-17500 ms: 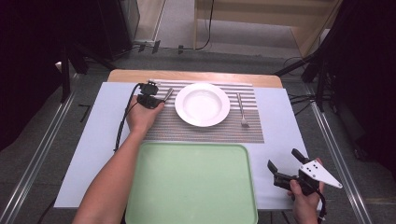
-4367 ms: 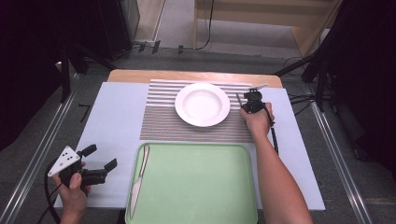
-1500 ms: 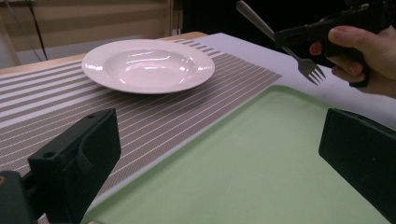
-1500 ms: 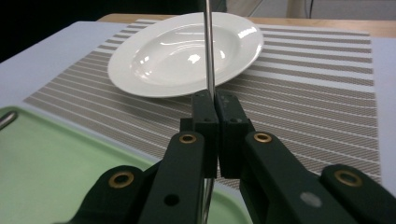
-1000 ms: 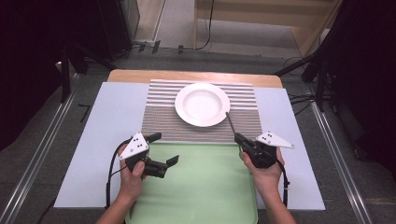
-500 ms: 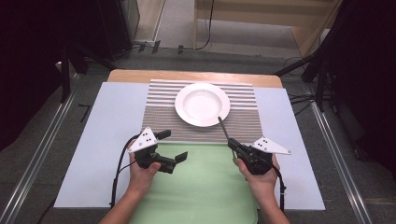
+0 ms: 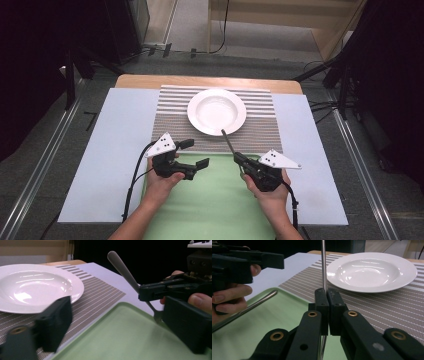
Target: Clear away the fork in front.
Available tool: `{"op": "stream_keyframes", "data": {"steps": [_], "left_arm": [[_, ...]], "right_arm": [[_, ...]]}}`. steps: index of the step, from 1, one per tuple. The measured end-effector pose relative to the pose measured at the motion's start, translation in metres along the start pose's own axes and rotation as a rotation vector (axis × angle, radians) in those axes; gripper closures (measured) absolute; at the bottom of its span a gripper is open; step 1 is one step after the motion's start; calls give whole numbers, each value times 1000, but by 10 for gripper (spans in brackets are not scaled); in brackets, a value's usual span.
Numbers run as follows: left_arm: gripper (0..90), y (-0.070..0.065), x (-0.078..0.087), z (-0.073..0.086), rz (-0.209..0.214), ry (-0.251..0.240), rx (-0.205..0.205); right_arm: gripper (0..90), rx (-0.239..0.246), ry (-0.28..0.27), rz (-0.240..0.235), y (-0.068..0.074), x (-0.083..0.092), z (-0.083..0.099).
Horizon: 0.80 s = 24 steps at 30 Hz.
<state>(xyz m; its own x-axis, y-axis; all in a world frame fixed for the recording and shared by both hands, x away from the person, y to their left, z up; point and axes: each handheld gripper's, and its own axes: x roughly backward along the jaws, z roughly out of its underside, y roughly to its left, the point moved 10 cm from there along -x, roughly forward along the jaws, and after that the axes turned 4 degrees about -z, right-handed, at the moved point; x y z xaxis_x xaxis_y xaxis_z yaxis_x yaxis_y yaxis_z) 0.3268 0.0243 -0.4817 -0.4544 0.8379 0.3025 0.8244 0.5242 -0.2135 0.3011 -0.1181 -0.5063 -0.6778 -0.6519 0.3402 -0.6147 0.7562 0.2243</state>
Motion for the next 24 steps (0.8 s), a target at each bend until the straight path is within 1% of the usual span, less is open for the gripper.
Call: {"op": "stream_keyframes", "data": {"steps": [1, 4, 7, 8, 9, 11, 14, 18, 20, 23, 24], "left_arm": [[141, -2, -1, 0, 7, 0, 10], [167, -5, -4, -1, 17, 7, 11], [231, -8, -7, -2, 28, 9, 12], [249, -9, -9, -2, 29, 8, 16], [268, -10, -9, -2, 32, 12, 11], [314, -11, -11, -3, 36, 12, 24], [365, -12, -14, -4, 37, 10, 29], [427, -15, -18, -5, 63, 1, 55], [442, -16, -19, -5, 87, -2, 78], [478, -17, -21, -6, 98, -7, 99], [482, -17, -21, -6, 107, -9, 107]], "right_arm": [[868, 7, -1, -5, 2, -1, 0], [868, 8, 0, -16, 7, -2, 0], [868, 24, -1, -28, 11, -4, 0], [868, 17, 3, -30, 13, -4, 1], [868, 27, 0, -32, 14, -5, 0], [868, 26, -1, -38, 16, -6, 0], [868, 32, -3, -43, 18, -6, 0], [868, 39, -3, -53, 23, -8, 1], [868, 38, -5, -61, 25, -8, 1], [868, 49, -11, -70, 29, -9, 1], [868, 54, -12, -72, 30, -10, 1]]}}
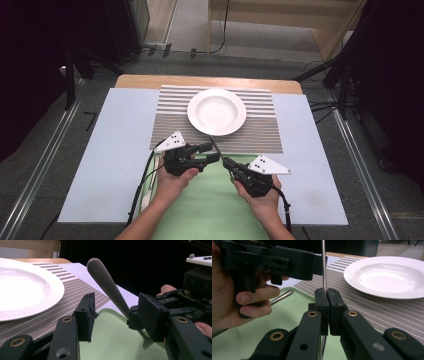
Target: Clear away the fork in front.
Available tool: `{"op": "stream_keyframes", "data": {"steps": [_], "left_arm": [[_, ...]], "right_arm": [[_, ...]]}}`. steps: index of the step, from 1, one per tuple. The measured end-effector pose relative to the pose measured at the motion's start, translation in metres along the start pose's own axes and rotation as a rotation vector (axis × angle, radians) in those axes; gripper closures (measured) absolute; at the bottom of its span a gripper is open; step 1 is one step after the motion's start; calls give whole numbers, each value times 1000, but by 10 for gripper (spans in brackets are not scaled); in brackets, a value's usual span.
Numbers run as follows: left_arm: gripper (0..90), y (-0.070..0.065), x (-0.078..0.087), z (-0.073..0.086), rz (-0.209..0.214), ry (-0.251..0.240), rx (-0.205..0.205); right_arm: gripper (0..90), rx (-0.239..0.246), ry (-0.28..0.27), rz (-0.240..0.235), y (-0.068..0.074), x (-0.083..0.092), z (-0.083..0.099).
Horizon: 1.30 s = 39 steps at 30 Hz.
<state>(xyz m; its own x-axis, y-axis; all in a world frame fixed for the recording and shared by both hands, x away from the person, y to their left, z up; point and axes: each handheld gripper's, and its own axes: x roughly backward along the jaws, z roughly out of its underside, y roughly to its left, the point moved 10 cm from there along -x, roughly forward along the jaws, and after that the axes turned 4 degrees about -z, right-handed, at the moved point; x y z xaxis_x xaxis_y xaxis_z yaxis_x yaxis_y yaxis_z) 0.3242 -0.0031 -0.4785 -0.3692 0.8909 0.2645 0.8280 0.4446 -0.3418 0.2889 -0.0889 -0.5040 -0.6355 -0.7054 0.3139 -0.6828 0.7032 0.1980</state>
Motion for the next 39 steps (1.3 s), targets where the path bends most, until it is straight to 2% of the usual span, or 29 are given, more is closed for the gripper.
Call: {"op": "stream_keyframes", "data": {"steps": [3, 6, 8, 10, 11, 14, 16, 17, 19, 21, 23, 27, 29, 32, 35, 39], "left_arm": [[516, 0, -1, -1, 9, -1, 18], [613, -2, -1, 1, 28, 7, 22], [621, -2, -1, 0, 47, 6, 35], [673, -1, 0, 1, 51, 10, 49], [692, -2, 0, 0, 65, 12, 61], [773, -7, 2, -2, 160, 1, 112], [823, -13, 6, -6, 212, -31, 116], [858, -15, 8, -8, 219, -37, 116], [862, -17, 11, -10, 234, -47, 121], [863, -15, 12, -10, 208, -39, 124], [863, -14, 15, -10, 204, -33, 125], [864, -11, 18, -10, 179, -28, 120], [864, -11, 20, -9, 174, -24, 113], [864, -10, 23, -8, 168, -17, 109], [864, -10, 26, -7, 165, -8, 110], [864, -10, 31, -6, 155, -2, 101]], "right_arm": [[868, 2, -3, -13, 4, -1, 0], [868, 13, -4, -25, 9, -3, 0], [868, 21, -4, -30, 11, -4, 0], [868, 27, -6, -35, 13, -4, 1], [867, 25, -8, -36, 14, -4, 1], [863, 26, -15, -46, 15, -4, 1], [846, 27, -37, -63, 17, -4, -1], [817, 23, -47, -87, 20, -4, -3], [711, 50, -58, -76, 22, -2, -6], [583, 71, -66, -64, 20, 2, -8], [456, 80, -69, -40, 13, 5, -9], [194, 63, -61, 29, -5, 12, -8], [144, 53, -73, 64, -14, 17, -10], [10, 43, -72, 91, -25, 23, -9], [0, 33, -71, 81, -32, 30, -8], [0, 39, -77, 137, -42, 38, -6]]}}
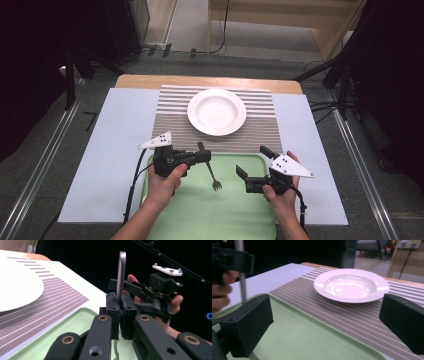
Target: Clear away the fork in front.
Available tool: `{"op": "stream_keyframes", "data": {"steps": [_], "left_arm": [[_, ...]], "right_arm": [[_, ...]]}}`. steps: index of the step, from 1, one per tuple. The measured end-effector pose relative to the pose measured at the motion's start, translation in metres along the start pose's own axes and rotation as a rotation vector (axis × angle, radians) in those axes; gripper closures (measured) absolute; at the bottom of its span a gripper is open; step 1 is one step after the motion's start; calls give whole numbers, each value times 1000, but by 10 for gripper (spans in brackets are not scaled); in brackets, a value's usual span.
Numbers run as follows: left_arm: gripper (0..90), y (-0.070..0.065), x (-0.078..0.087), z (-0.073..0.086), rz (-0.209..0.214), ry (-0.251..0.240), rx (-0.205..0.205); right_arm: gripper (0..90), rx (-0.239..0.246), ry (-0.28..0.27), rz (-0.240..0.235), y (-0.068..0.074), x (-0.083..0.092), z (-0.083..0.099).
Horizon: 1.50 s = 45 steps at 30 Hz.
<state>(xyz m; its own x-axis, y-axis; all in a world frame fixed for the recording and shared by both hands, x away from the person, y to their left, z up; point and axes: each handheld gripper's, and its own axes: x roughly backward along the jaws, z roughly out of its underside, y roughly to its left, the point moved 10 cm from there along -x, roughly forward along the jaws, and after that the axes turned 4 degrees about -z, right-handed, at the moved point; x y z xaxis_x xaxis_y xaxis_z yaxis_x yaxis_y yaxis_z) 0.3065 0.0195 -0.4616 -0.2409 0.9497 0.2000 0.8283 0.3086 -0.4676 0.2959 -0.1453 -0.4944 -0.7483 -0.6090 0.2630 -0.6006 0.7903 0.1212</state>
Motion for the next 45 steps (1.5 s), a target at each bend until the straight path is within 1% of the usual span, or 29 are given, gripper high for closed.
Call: {"op": "stream_keyframes", "data": {"steps": [2, 3, 5, 7, 8, 9, 10, 12, 14, 15, 18, 23, 26, 27, 29, 33, 34, 36, 38, 39, 40, 41, 43, 45], "left_arm": [[864, -1, 3, 1, 4, 3, 5], [864, 0, 5, 0, -2, 1, 3], [864, 0, 9, 1, 2, 1, 9], [864, 0, 12, 1, -2, 1, 4], [864, 0, 13, 1, -1, -1, 12], [864, 0, 15, 1, -1, -2, 9], [864, 0, 17, 1, -2, 0, 8], [864, 1, 19, 2, -5, 2, 12], [864, 1, 23, 3, -5, 1, 12], [864, 1, 25, 4, -3, -5, 12], [864, 2, 30, 5, -6, -4, 21], [864, 3, 38, 8, -17, 3, 33], [864, 3, 42, 10, -17, 4, 38], [864, 3, 44, 11, -17, 7, 37], [864, 2, 47, 12, -19, 10, 41], [864, 1, 54, 15, -19, 23, 35], [864, 1, 56, 16, -24, 26, 37], [864, 1, 58, 16, -23, 28, 41], [864, 0, 61, 18, -28, 32, 48], [864, 1, 62, 19, -27, 35, 47], [864, 0, 64, 19, -26, 36, 53], [864, 0, 65, 20, -27, 37, 56], [864, -1, 67, 23, -22, 40, 63], [864, -2, 69, 27, -26, 55, 66]], "right_arm": [[0, -5, 5, 12, -6, 3, 2], [0, -7, 7, 31, -10, 5, 3], [0, -4, 9, 50, -18, 8, 6], [0, -3, 11, 74, -25, 12, 8], [0, 1, 13, 97, -30, 15, 9], [0, -4, 12, 114, -33, 17, 10], [0, -3, 16, 116, -36, 20, 11], [0, -5, 15, 135, -42, 25, 13], [0, -3, 16, 140, -47, 29, 15], [0, 7, 14, 152, -51, 32, 16], [0, 9, 13, 166, -58, 40, 19], [0, -1, 18, 195, -73, 52, 27], [0, -5, 16, 230, -83, 60, 31], [0, -18, 16, 237, -86, 62, 32], [0, -15, 13, 257, -92, 67, 34], [0, -40, 15, 297, -103, 77, 39], [0, -30, 12, 311, -107, 79, 39], [0, -53, 10, 315, -110, 84, 41], [0, -40, 4, 320, -114, 89, 42], [0, -32, 2, 331, -116, 90, 42], [0, -45, 7, 335, -116, 93, 43], [0, -34, 6, 339, -118, 95, 43], [0, -34, 3, 350, -119, 98, 45], [0, -30, 6, 353, -121, 101, 47]]}}
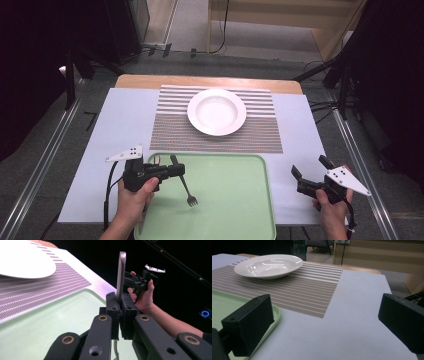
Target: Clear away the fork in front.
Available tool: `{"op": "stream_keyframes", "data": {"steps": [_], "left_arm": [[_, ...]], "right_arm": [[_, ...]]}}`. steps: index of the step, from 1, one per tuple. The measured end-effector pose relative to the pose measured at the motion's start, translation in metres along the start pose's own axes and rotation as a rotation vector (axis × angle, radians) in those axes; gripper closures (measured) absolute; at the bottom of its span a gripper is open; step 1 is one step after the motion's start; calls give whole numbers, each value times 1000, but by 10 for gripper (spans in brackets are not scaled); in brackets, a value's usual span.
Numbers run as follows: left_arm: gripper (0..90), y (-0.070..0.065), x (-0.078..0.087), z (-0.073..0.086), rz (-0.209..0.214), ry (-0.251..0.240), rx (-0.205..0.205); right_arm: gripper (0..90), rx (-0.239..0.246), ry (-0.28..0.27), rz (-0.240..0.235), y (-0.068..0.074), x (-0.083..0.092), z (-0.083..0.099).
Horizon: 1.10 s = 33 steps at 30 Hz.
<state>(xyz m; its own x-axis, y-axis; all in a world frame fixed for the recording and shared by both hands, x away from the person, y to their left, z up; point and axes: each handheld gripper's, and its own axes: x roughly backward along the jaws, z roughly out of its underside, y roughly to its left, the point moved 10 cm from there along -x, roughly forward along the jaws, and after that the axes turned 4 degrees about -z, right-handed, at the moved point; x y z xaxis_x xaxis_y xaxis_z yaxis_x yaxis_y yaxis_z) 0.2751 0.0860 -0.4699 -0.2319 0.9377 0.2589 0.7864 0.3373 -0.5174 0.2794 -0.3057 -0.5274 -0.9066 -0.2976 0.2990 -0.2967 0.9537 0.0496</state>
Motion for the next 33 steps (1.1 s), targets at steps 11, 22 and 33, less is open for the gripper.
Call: {"op": "stream_keyframes", "data": {"steps": [11, 22, 33], "left_arm": [[863, 3, 8, 14, 29, 17, 56], [823, 32, 4, 12, -89, 30, 53], [736, 62, -2, 19, -215, 57, 34]], "right_arm": [[0, -11, 12, 5, -1, 3, 6], [0, -2, 5, 13, -6, 3, 7], [0, -8, 7, 16, -9, 2, 9]]}}
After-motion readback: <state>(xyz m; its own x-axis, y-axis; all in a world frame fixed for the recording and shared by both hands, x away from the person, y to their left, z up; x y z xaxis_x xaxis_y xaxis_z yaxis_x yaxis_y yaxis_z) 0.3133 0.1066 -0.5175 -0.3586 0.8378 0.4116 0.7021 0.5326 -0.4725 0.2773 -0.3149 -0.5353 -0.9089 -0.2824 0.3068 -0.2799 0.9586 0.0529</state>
